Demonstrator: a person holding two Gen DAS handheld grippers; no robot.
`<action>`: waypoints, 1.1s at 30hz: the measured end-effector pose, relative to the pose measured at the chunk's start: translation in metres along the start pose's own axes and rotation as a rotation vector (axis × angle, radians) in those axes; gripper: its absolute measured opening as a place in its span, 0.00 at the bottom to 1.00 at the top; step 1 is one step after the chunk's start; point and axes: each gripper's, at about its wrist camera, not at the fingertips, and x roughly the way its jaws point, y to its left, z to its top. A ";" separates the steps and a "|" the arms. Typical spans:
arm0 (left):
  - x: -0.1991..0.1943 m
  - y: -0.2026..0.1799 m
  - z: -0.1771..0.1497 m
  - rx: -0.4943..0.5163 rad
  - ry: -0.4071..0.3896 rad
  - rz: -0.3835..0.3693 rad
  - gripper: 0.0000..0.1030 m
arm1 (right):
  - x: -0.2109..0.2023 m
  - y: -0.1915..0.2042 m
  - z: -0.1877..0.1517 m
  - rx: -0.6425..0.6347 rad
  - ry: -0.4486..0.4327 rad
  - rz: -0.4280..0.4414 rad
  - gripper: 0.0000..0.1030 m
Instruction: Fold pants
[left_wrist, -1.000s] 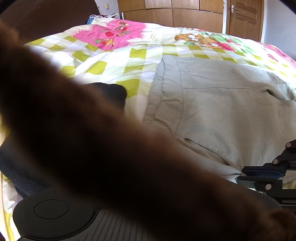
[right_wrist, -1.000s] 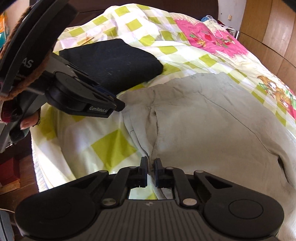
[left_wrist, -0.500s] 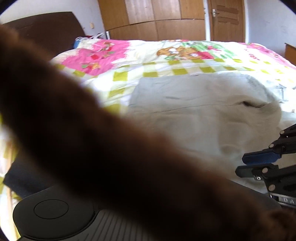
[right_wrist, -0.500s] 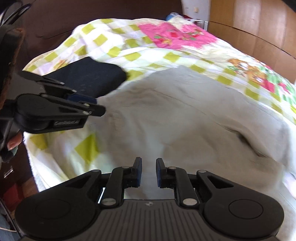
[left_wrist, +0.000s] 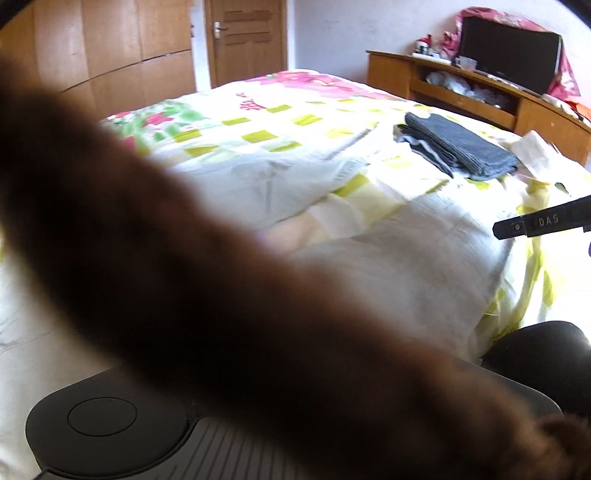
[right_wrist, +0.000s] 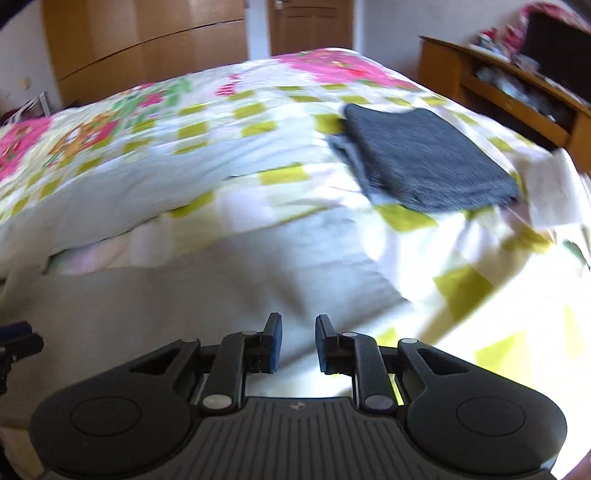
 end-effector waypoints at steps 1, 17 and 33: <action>0.009 -0.011 0.003 0.011 0.014 -0.017 0.21 | 0.004 -0.016 -0.002 0.050 0.011 0.000 0.35; 0.050 -0.063 0.026 0.048 0.095 -0.034 0.21 | 0.029 -0.081 -0.006 0.362 -0.037 0.208 0.21; 0.023 -0.064 0.016 0.046 0.069 -0.057 0.27 | -0.019 -0.093 -0.002 0.206 -0.108 -0.036 0.28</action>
